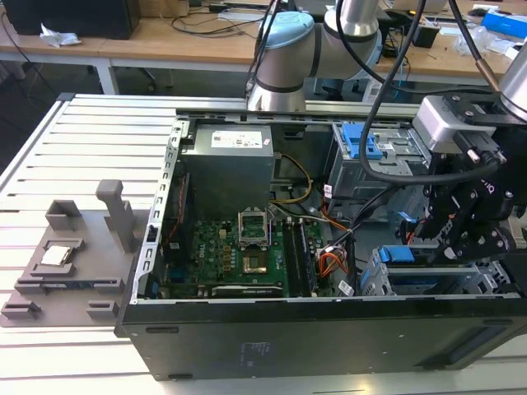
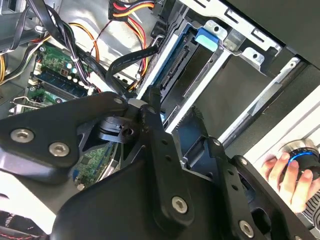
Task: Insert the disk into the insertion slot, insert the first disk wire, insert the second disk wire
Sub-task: 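Insert the first disk wire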
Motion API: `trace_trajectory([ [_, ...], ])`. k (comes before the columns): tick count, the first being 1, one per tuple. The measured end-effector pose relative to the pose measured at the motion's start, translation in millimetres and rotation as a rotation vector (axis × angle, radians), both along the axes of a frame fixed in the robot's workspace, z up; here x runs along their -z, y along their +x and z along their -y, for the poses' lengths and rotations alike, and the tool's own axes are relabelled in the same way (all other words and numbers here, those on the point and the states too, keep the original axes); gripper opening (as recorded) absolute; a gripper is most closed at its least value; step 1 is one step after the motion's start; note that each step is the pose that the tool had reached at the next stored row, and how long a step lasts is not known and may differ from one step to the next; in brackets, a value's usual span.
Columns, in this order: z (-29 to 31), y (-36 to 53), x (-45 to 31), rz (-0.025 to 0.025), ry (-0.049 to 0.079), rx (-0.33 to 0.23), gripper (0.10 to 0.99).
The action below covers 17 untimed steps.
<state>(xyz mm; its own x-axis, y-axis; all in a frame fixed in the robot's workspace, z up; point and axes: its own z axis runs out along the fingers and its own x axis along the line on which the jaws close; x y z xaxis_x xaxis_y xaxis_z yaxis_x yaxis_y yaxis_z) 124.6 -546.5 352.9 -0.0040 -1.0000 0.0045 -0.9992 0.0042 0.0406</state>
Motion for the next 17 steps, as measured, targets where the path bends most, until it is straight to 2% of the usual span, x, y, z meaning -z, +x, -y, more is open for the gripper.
trace_trajectory([
  [3, -0.6, 0.0, -9.7, 0.0, 0.0, 0.0, 0.42],
  [4, -0.8, 0.0, -10.3, 0.0, 0.0, 0.0, 0.42],
  [10, -2.1, 0.6, -10.5, 0.0, 0.0, 0.0, 0.42],
  [17, -13.4, 9.0, -10.4, 0.0, 0.0, -0.003, 0.42],
])
